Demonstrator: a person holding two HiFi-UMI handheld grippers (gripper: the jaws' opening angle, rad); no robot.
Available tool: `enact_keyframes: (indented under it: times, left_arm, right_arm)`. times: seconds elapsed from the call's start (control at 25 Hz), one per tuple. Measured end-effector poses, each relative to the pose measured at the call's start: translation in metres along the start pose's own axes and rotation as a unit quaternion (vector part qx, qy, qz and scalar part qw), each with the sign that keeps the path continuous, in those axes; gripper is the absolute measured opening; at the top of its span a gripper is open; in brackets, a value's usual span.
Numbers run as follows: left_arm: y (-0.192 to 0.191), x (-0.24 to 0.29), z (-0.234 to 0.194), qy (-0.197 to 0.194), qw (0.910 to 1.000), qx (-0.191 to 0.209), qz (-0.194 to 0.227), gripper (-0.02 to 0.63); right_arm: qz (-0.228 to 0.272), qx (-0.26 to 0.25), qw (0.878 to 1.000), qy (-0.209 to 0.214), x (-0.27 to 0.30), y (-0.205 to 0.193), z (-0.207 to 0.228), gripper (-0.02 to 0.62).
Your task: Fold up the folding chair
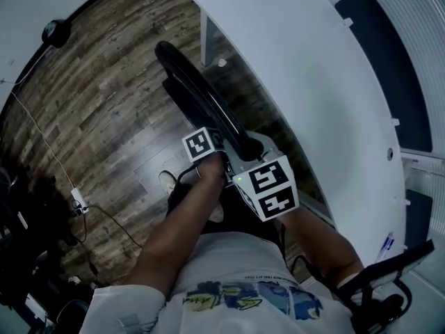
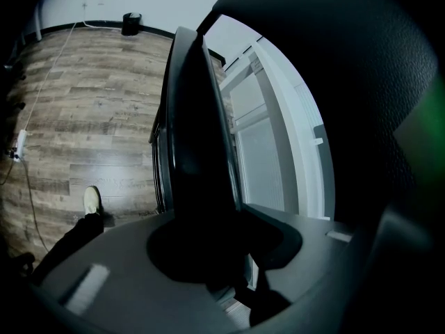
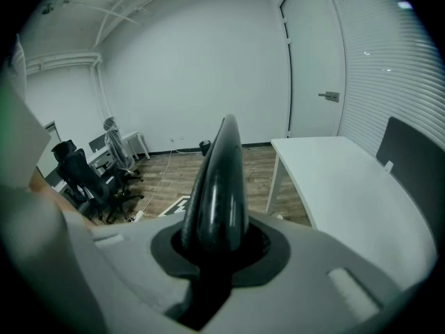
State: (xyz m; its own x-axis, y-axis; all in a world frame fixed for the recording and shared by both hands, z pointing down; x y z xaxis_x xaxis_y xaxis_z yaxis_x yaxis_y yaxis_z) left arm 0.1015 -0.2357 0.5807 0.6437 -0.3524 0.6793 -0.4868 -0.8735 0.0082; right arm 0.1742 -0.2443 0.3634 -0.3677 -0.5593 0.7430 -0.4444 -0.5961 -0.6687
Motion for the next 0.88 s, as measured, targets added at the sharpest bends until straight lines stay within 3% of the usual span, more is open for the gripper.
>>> enact_keyframes:
  times: [0.6, 0.88]
  left_arm:
    - [-0.002, 0.085, 0.063, 0.022, 0.9995, -0.009, -0.021, 0.138]
    - [-0.005, 0.096, 0.074, 0.025, 0.9994, -0.006, -0.024, 0.137]
  right_arm:
    - [0.000, 0.034, 0.999, 0.008, 0.005, -0.028, 0.117, 0.061]
    - [0.000, 0.045, 0.999, 0.009, 0.001, -0.036, 0.141, 0.060]
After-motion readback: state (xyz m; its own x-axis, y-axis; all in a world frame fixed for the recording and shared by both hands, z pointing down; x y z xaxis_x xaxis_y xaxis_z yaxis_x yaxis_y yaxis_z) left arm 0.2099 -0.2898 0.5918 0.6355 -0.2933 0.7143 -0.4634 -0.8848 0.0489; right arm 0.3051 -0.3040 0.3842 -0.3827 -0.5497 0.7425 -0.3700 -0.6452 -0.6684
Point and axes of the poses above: the fingertips, and each gripper's own axes: x forward along the fingers, z to its right, y out of its top, the point moved 8 cm from there along -x, backward along the fingers, and after that the axes turned 12 degrees about -y, right-handed, at the moved point
